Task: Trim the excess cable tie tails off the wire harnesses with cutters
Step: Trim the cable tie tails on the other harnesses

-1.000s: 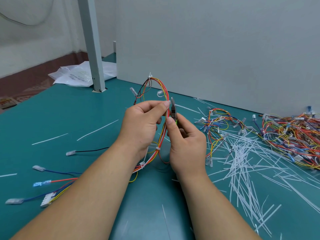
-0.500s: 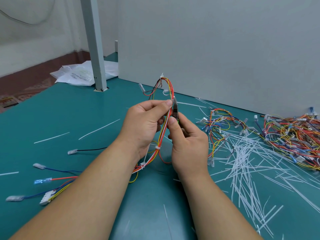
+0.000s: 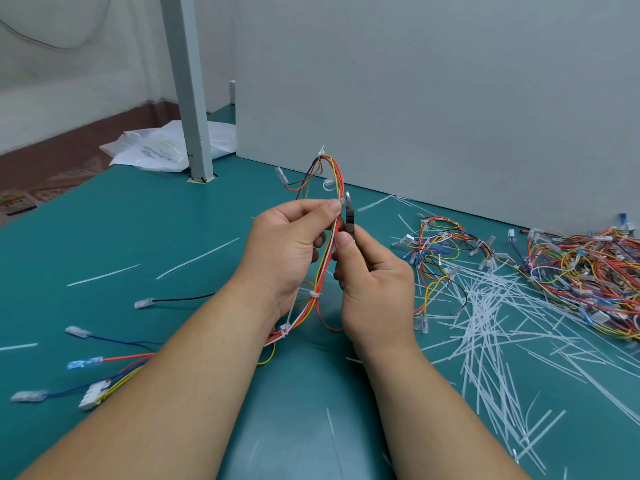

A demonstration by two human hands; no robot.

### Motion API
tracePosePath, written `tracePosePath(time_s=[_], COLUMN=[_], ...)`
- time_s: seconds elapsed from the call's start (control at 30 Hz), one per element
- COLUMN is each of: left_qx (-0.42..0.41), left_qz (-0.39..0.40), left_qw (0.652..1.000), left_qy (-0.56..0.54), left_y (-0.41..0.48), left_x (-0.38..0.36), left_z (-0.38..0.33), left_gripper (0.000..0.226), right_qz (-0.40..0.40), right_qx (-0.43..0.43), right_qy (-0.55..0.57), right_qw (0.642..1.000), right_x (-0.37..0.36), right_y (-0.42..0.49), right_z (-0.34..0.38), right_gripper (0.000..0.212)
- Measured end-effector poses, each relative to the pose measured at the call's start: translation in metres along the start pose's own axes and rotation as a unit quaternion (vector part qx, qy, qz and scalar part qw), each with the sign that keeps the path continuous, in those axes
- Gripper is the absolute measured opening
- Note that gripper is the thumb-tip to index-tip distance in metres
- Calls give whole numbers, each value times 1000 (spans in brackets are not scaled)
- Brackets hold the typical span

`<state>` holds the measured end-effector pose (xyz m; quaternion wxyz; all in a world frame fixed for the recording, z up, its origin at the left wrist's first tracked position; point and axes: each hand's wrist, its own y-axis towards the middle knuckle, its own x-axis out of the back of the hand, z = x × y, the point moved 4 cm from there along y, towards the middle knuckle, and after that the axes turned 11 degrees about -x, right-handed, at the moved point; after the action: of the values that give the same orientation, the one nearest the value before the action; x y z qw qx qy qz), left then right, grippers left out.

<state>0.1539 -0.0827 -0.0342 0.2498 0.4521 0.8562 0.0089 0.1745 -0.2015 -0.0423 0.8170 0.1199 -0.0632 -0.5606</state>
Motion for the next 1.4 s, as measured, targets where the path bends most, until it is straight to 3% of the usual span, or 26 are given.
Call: tracePosePath(time_s=[0.2, 0.3, 0.57, 0.7, 0.8, 0.9, 1.0, 1.07, 1.2, 1.3, 1.4], left_qx=[-46, -103, -157, -152, -188, -255, -207, -105, 92, 97, 101], left_qz=[-13, -1, -5, 23, 29, -22, -84, -36, 238, 371, 397], left_qw=[998, 987, 973, 970, 941, 889, 913, 923, 889, 844, 852], left_qy=[44, 126, 170, 186, 280, 381, 342, 369, 380, 375, 327], left_y=[-1, -4, -4, -7, -7, 0, 13, 20, 11, -1, -4], left_x=[0, -4, 0, -4, 0, 17, 42, 53, 47, 38, 36], left_z=[-5, -9, -20, -19, -24, -42, -55, -49, -22, -12, -10], left_gripper=[11, 9, 13, 17, 14, 21, 35, 42, 64, 53, 51], right_qz=[-97, -81, 38, 55, 34, 17, -5, -31, -72, -74, -77], right_qx=[-111, -152, -131, -138, -163, -178, -191, -197, -212, -223, -216], right_qy=[123, 204, 99, 84, 124, 183, 243, 266, 305, 323, 336], right_qw=[981, 964, 986, 985, 978, 967, 951, 943, 926, 917, 914], right_x=[10, 13, -2, -7, -3, 4, 11, 15, 20, 22, 24], right_y=[9, 11, 2, -1, 3, 7, 10, 14, 18, 18, 17], right_z=[-13, -19, -15, -18, -19, -20, -20, -20, -20, -20, -18], right_gripper=[19, 19, 6, 11, 7, 16, 23, 19, 19, 20, 21])
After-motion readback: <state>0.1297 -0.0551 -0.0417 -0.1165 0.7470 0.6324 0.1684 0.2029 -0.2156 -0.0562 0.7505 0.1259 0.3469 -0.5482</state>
